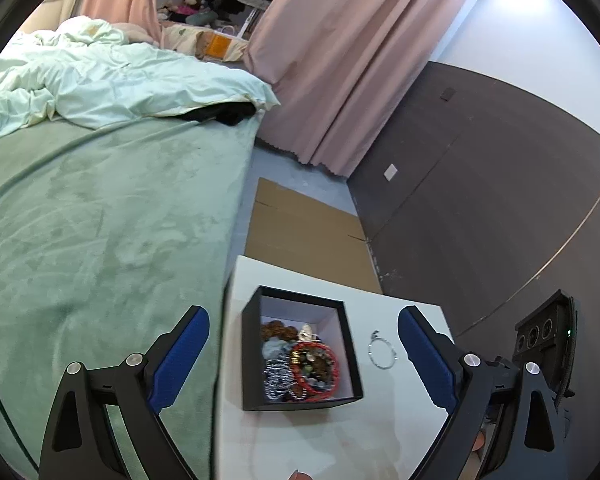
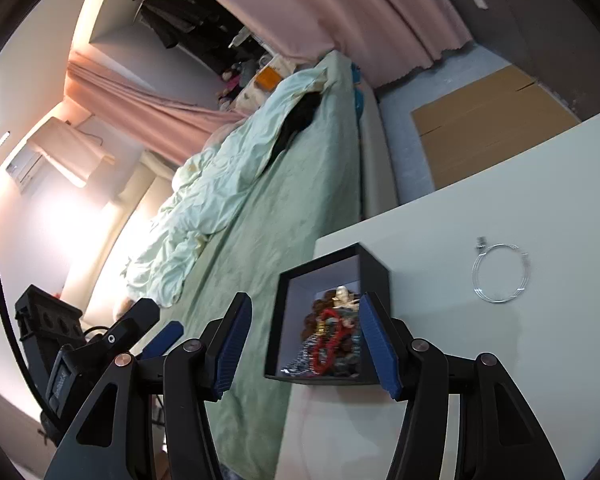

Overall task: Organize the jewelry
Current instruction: 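Open the right tool over the box to drop the red string bracelet, then move the left tool to the silver hoop earring and grasp it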

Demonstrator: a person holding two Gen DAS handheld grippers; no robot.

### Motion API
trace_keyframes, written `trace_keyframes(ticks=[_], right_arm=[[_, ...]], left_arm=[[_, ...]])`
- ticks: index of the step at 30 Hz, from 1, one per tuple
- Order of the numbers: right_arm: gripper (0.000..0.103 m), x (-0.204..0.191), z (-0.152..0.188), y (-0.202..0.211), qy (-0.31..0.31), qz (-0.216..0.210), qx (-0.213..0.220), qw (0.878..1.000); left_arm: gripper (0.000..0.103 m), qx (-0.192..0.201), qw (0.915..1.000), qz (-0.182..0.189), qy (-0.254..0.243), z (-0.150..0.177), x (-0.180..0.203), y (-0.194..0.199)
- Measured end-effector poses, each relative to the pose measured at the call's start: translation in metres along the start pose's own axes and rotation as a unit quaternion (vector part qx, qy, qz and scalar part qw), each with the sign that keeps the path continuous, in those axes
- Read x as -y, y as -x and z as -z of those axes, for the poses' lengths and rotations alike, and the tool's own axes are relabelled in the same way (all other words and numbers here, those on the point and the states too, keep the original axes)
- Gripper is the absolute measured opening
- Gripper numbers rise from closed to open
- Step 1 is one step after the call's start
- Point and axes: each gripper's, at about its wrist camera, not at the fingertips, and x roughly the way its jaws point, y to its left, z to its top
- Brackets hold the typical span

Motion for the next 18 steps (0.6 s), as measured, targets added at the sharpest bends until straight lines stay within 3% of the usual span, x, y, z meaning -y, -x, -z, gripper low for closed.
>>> trace_keyframes(ticks=[9, 14, 18], right_arm=[[0.058, 0.025, -0.003, 0.048, -0.019, 0.053, 0.028, 0.998], [0.082, 0.045, -0.006, 0.080, -0.039, 0.071, 0.054, 0.995], [0.084, 0.059, -0.011, 0.099, -0.056, 0.089, 0.070, 0.992]], left_arm=[[0.096, -0.008, 0.9996, 0.010, -0.025, 0.014, 0.035, -0.008], [0.096, -0.009, 0.9987, 0.023, -0.045, 0.023, 0.055, -0.013], [0.096, -0.017, 0.9976, 0.023, -0.063, 0.032, 0.072, -0.022]])
